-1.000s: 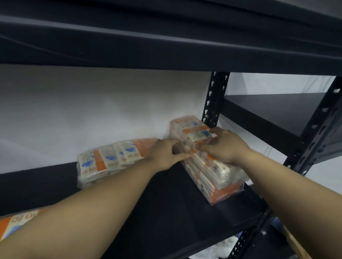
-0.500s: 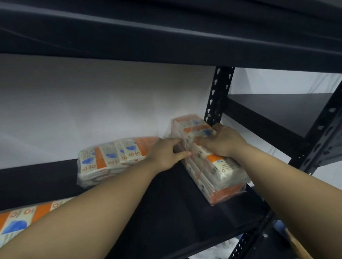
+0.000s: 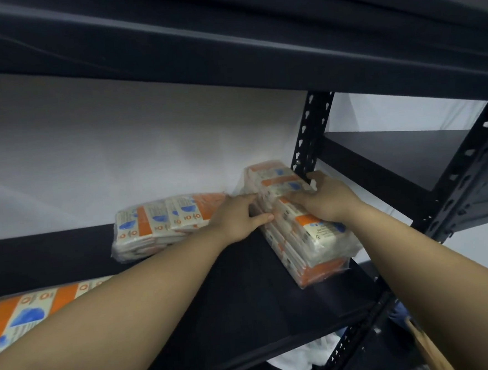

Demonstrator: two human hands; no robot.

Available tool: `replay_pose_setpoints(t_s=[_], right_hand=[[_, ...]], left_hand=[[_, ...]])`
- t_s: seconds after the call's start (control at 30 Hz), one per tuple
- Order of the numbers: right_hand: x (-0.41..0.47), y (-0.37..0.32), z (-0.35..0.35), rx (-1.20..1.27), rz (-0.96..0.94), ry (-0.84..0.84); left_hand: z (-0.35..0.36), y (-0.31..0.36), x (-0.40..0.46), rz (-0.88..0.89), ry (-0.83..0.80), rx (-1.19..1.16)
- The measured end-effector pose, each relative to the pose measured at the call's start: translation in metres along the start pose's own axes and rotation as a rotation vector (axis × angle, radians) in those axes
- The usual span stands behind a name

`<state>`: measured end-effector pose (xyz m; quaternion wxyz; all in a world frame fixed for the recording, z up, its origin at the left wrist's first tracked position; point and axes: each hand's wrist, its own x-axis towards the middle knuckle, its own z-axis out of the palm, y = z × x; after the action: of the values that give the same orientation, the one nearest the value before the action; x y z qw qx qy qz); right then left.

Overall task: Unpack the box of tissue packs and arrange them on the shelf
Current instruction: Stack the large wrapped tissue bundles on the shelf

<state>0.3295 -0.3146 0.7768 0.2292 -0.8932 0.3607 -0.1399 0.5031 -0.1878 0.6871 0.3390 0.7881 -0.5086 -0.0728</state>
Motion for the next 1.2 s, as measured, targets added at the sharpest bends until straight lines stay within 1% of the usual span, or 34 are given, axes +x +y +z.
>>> replay_pose_setpoints(t_s=[0.1,0.2,0.37,0.47,0.53,0.6,0.73,0.87,0.97,1.03,1.1,1.2], right_hand=[[-0.021,0.002,-0.005,-0.028,0.0,0.036],[-0.045,0.008,-0.004,-0.097,-0.008,0.062],[-0.099,0.02,0.021,-0.132,-0.246,0.27],[-0.129,0.017,0.048,-0.157,-0.413,0.328],[-0.143,0.01,0.07,-0.129,-0.51,0.334],[-0.152,-0.001,0.09,-0.079,-0.559,0.271],[-0.163,-0.028,0.122,-0.023,-0.554,0.106],[-0.175,-0.06,0.143,-0.006,-0.576,0.003],[-0.181,-0.082,0.154,0.011,-0.603,-0.061],[-0.185,-0.097,0.162,0.016,-0.622,-0.095],[-0.187,-0.111,0.167,0.024,-0.642,-0.116],[-0.187,-0.132,0.172,0.038,-0.669,-0.14]], left_hand=[[0.002,0.009,-0.008,-0.028,0.027,0.025],[0.004,0.017,-0.02,-0.004,0.017,0.025],[-0.001,0.017,-0.048,0.015,-0.036,0.093],[-0.016,0.009,-0.076,0.015,-0.046,0.152],[-0.03,0.0,-0.098,0.0,-0.061,0.176],[-0.048,-0.01,-0.121,-0.017,-0.07,0.196],[-0.091,-0.032,-0.169,-0.046,-0.076,0.236],[-0.145,-0.068,-0.223,-0.118,-0.103,0.272],[-0.187,-0.098,-0.263,-0.229,-0.19,0.38],[-0.213,-0.118,-0.288,-0.317,-0.219,0.415],[-0.233,-0.135,-0.311,-0.398,-0.213,0.404],[-0.248,-0.146,-0.335,-0.448,-0.174,0.352]])
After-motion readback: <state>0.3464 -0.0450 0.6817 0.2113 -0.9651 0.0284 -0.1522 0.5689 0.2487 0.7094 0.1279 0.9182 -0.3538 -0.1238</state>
